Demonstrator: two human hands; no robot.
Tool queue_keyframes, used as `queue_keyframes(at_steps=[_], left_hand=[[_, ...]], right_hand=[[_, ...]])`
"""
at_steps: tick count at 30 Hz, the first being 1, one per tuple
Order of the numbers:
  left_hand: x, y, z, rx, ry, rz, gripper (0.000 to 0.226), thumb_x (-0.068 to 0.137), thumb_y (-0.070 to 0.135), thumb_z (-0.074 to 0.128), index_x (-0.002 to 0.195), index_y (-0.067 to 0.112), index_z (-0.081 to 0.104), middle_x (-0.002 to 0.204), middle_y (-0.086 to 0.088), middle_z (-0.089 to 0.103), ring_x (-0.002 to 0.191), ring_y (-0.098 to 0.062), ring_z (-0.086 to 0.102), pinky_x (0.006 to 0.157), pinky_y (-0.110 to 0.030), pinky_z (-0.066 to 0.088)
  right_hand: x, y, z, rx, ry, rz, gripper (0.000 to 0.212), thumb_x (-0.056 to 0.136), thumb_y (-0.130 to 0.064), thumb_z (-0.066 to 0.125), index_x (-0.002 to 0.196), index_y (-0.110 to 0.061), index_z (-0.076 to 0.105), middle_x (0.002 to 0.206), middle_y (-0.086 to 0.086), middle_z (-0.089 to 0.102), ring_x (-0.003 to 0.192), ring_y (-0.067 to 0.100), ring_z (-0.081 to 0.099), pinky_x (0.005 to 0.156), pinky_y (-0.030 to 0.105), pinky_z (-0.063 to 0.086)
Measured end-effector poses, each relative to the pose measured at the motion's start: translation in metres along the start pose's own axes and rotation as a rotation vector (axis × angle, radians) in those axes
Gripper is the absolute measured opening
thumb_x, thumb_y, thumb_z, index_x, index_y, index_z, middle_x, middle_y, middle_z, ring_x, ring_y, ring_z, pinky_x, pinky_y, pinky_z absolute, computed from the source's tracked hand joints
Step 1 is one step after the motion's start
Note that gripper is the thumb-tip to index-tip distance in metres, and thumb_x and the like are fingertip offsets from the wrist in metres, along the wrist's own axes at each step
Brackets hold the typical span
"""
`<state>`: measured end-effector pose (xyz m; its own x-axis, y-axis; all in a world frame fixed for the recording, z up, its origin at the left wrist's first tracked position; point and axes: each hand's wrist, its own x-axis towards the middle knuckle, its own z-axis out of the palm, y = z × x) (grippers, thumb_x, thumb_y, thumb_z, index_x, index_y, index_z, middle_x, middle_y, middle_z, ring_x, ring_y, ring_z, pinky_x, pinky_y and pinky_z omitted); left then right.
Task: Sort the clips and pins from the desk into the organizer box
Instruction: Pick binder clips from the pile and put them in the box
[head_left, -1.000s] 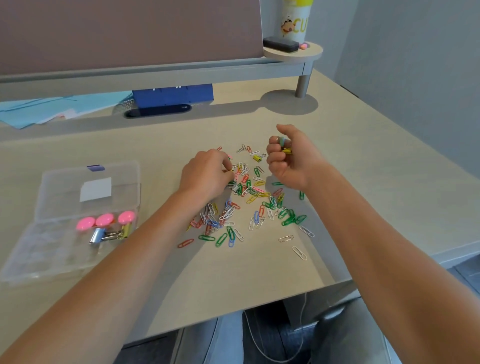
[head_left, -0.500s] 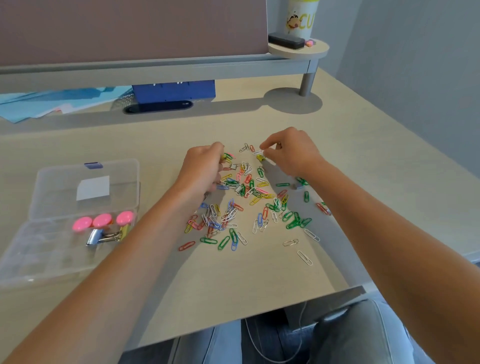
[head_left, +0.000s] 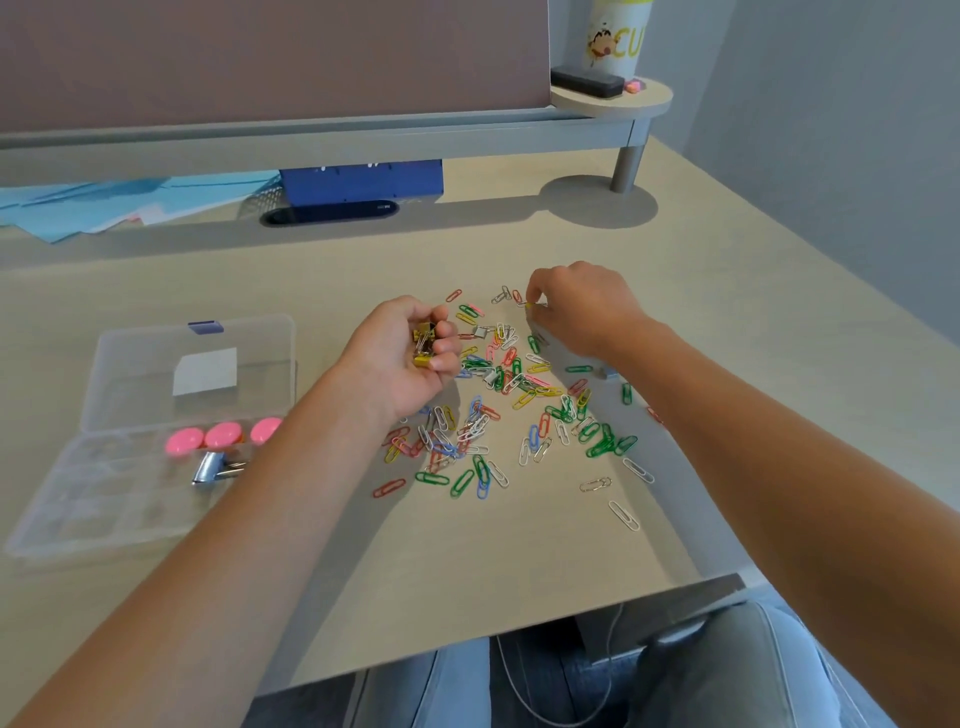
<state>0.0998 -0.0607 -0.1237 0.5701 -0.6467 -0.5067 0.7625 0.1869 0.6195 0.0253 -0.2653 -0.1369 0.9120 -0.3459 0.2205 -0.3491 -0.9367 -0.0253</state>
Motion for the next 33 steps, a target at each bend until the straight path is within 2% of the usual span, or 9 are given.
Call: queue_keyframes(at_steps=[7, 12, 17, 20, 24, 26, 29, 31, 33], left_hand=[[-0.012, 0.0, -0.009, -0.022, 0.042, 0.021, 0.017, 0.093, 0.006, 0.039, 0.087, 0.005, 0.055, 0.067, -0.006, 0.045, 0.053, -0.013, 0.036, 0.038, -0.018, 0.03], [-0.03, 0.001, -0.019, -0.027, 0.064, 0.042, 0.021, 0.091, -0.002, 0.034, 0.09, 0.004, 0.054, 0.067, -0.008, 0.048, 0.05, -0.013, 0.038, 0.037, -0.017, 0.03], [-0.058, -0.002, -0.036, 0.138, 0.057, 0.128, 0.021, 0.088, -0.003, 0.035, 0.089, 0.006, 0.054, 0.061, -0.004, 0.045, 0.045, -0.012, 0.032, 0.034, -0.017, 0.022], [-0.079, -0.004, -0.05, 0.267, 0.047, 0.188, 0.017, 0.09, 0.004, 0.037, 0.085, 0.008, 0.053, 0.056, -0.001, 0.039, 0.044, -0.012, 0.029, 0.036, -0.017, 0.018], [-0.105, -0.015, -0.067, 0.507, 0.066, 0.396, 0.02, 0.089, 0.006, 0.038, 0.082, 0.009, 0.056, 0.056, -0.001, 0.04, 0.046, -0.014, 0.03, 0.041, -0.02, 0.018], [-0.115, -0.022, -0.078, 0.602, 0.052, 0.504, 0.024, 0.087, 0.005, 0.036, 0.08, 0.009, 0.058, 0.057, -0.001, 0.041, 0.048, -0.014, 0.031, 0.044, -0.022, 0.02], [-0.122, -0.032, -0.1, 0.763, 0.027, 0.651, 0.029, 0.089, 0.008, 0.035, 0.075, 0.015, 0.059, 0.06, -0.003, 0.042, 0.051, -0.013, 0.033, 0.048, -0.027, 0.024], [-0.124, -0.036, -0.112, 0.871, 0.013, 0.746, 0.029, 0.089, 0.011, 0.037, 0.074, 0.019, 0.06, 0.058, 0.008, 0.044, 0.052, -0.01, 0.036, 0.051, -0.029, 0.028], [-0.126, -0.038, -0.119, 0.978, 0.007, 0.818, 0.028, 0.093, 0.007, 0.038, 0.078, 0.016, 0.06, 0.056, 0.012, 0.046, 0.051, -0.003, 0.04, 0.051, -0.022, 0.035]], right_hand=[[-0.009, -0.003, 0.006, -0.038, 0.102, 0.001, 0.018, 0.099, -0.022, 0.047, 0.106, -0.016, 0.063, 0.093, 0.009, 0.07, 0.082, 0.037, 0.062, 0.062, 0.034, 0.04], [-0.036, -0.031, -0.004, 0.319, 0.238, 0.114, 0.029, 0.103, -0.03, 0.042, 0.105, -0.015, 0.066, 0.084, 0.004, 0.069, 0.077, 0.032, 0.061, 0.063, 0.038, 0.047], [-0.089, -0.082, -0.02, 0.452, 0.184, 0.027, 0.027, 0.104, -0.029, 0.045, 0.1, -0.015, 0.067, 0.07, -0.003, 0.06, 0.07, 0.027, 0.056, 0.062, 0.037, 0.046], [-0.131, -0.111, -0.024, 0.431, 0.141, -0.023, 0.028, 0.106, -0.031, 0.042, 0.096, -0.014, 0.062, 0.072, 0.002, 0.063, 0.069, 0.03, 0.058, 0.063, 0.042, 0.049], [-0.174, -0.152, -0.019, 0.27, 0.038, -0.079, 0.028, 0.107, -0.035, 0.038, 0.102, -0.013, 0.056, 0.084, 0.005, 0.064, 0.077, 0.034, 0.061, 0.062, 0.041, 0.046], [-0.183, -0.168, -0.012, 0.205, 0.055, -0.096, 0.026, 0.105, -0.036, 0.041, 0.104, -0.014, 0.055, 0.094, 0.004, 0.065, 0.082, 0.034, 0.063, 0.063, 0.041, 0.047], [-0.188, -0.185, -0.007, 0.128, 0.12, -0.141, 0.023, 0.101, -0.035, 0.049, 0.102, -0.014, 0.059, 0.098, 0.002, 0.062, 0.077, 0.032, 0.063, 0.055, 0.036, 0.044], [-0.189, -0.191, -0.005, 0.108, 0.165, -0.183, 0.022, 0.097, -0.034, 0.054, 0.1, -0.013, 0.062, 0.097, 0.003, 0.06, 0.073, 0.031, 0.063, 0.05, 0.035, 0.044], [-0.189, -0.196, -0.005, 0.144, 0.169, -0.161, 0.023, 0.098, -0.036, 0.051, 0.102, -0.017, 0.062, 0.101, 0.001, 0.058, 0.08, 0.027, 0.061, 0.055, 0.038, 0.048]])
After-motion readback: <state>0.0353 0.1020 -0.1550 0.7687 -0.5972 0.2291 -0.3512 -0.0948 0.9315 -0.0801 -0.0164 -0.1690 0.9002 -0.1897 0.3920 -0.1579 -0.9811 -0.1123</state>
